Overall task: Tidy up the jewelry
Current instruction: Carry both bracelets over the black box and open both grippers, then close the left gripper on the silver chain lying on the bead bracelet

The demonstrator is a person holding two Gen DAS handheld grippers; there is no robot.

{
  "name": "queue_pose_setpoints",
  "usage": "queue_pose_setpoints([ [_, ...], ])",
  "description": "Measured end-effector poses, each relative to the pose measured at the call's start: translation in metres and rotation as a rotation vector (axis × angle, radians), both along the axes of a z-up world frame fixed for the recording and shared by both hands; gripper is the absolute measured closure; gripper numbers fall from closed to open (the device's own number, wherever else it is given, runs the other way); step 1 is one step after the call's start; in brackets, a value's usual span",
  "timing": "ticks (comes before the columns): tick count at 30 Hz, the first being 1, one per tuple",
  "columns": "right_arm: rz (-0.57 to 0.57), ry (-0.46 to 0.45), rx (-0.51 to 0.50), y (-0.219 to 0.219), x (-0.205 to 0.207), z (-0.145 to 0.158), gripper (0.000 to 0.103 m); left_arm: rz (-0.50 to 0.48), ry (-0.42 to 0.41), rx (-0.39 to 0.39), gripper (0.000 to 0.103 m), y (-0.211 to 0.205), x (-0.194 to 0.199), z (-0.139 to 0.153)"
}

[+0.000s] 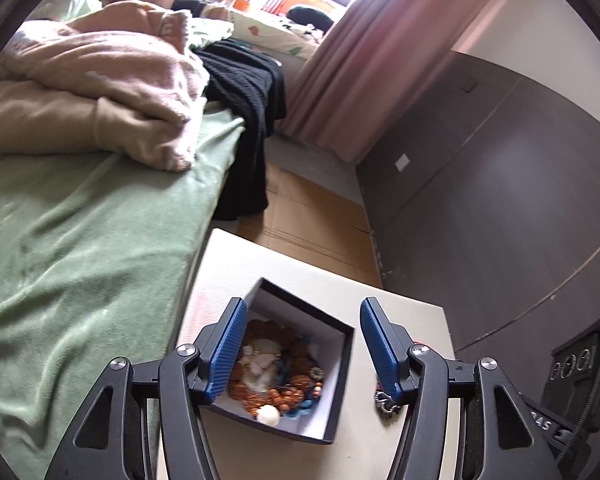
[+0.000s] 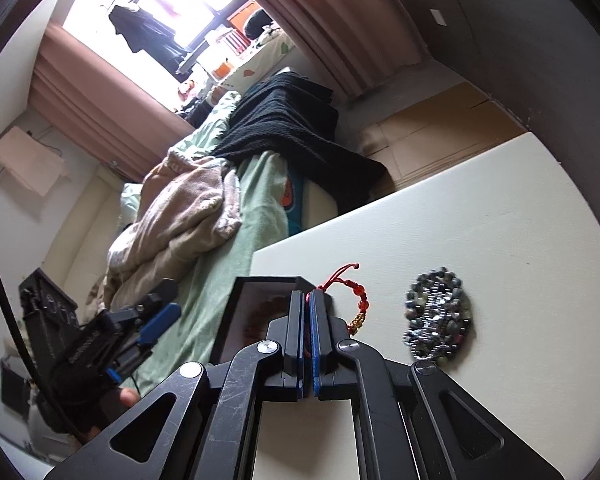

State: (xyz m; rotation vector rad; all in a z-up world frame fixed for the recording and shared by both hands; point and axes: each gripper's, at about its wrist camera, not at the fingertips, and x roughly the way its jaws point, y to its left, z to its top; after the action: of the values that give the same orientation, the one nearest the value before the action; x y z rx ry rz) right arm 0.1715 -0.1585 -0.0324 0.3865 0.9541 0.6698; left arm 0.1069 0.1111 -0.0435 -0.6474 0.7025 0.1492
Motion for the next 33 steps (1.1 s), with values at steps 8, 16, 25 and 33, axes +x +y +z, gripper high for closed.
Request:
queue_pose_setpoints([
  [8, 0.082, -0.004, 0.066, 0.037, -0.01, 0.006, 0.099, 0.061, 0.022, -0.011, 0.042, 0.017, -0.013, -0.002],
  [16, 0.2, -0.004, 0.096, 0.077, -0.012, 0.009, 0.06, 0.072, 0.044, -0.016, 0.037, 0.023, -0.024, -0.002],
  [25, 0.039, 0.024, 0.007, 0.029, -0.013, 0.0, 0.035, 0.047, 0.032, 0.02, 0.025, 0.006, -0.031, 0.005],
  [33, -0.067, 0.034, -0.054, -0.022, -0.016, 0.006, 0.035, -0.024, 0.036, 0.064, 0.025, -0.033, -0.027, 0.011],
])
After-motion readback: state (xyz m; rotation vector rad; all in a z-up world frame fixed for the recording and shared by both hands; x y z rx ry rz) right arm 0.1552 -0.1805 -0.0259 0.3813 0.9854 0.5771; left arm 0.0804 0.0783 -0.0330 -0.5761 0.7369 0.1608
